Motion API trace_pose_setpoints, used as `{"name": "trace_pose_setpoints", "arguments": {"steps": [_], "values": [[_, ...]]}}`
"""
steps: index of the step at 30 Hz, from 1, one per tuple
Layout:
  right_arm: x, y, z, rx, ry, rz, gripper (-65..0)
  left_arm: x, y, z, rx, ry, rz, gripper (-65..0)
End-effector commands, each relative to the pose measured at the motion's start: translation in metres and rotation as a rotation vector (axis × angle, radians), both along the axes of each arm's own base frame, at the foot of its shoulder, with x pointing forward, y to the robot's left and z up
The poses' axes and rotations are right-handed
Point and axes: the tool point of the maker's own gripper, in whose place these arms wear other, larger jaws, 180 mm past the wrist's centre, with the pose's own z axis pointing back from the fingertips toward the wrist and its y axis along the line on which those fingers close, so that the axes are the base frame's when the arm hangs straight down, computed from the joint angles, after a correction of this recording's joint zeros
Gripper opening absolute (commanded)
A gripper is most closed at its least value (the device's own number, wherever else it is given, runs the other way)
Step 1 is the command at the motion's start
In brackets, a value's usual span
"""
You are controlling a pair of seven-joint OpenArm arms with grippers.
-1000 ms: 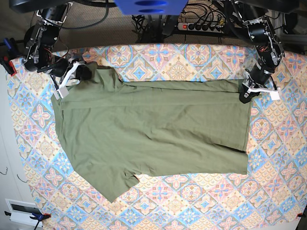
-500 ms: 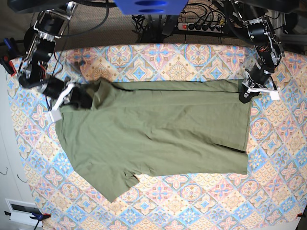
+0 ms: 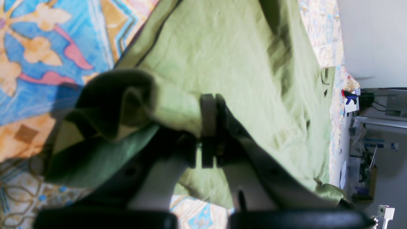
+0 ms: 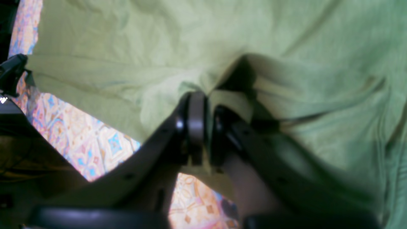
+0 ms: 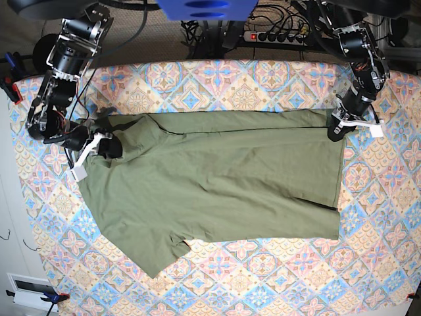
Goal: Layout the t-shirt on the table in an organized manner, then fold the t-shirt properly
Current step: 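Regrasp the shirt's shoulder with the right gripper and pull it outward, then grasp the shirt edge with the left gripper and pull it outward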
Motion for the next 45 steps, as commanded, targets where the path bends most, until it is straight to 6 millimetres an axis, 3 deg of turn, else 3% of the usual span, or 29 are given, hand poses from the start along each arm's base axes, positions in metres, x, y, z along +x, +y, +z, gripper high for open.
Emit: {"name": "trace_pose_setpoints", "arguments": {"steps": [1, 4, 7, 13, 16, 21, 26, 31, 38, 45], "values": [[-0.001, -0.005, 0.008, -0.013, -0.028, 0.001, -54.2, 0.007, 0.006, 0.013, 0.015, -0.045, 0.001, -62.8], [-0.009, -0.010, 0.012, -0.045, -0.042, 0.004, -43.3, 0.008, 0.006, 0.013, 0.015, -0.046, 0.001, -62.8], [-0.017, -0.022, 0.018, -0.086, -0.059, -0.009, -37.1, 0.009, 0.005, 0.014, 0.014, -0.049, 0.000, -62.8], [-0.021, -0.056, 0.049, -0.162, -0.152, -0.103, -36.9, 0.010, 0.006, 0.016, 0.015, -0.056, 0.001, -62.2], [-0.018, -0.055, 0.066, -0.198, -0.204, -0.092, -36.9, 0.010, 0.006, 0.016, 0.012, -0.054, 0.002, -61.9], [-0.011, -0.023, 0.073, -0.212, -0.239, 0.016, -36.9, 0.008, 0.006, 0.014, 0.010, -0.045, 0.002, -47.1], [-0.011, -0.009, 0.067, -0.202, -0.224, 0.064, -36.9, 0.008, 0.000, 0.018, -0.010, -0.040, -0.033, -27.2], [-0.006, -0.003, 0.070, -0.197, -0.238, 0.076, -36.9, 0.018, -0.003, 0.043, 0.016, -0.109, -0.050, -24.4], [0.011, 0.017, 0.083, -0.192, -0.286, 0.141, -36.9, 0.063, 0.005, 0.087, 0.049, -0.238, -0.052, -24.4], [0.012, 0.013, 0.073, -0.171, -0.250, 0.122, -36.9, 0.121, 0.027, 0.097, 0.084, -0.234, -0.048, -24.4]]}}
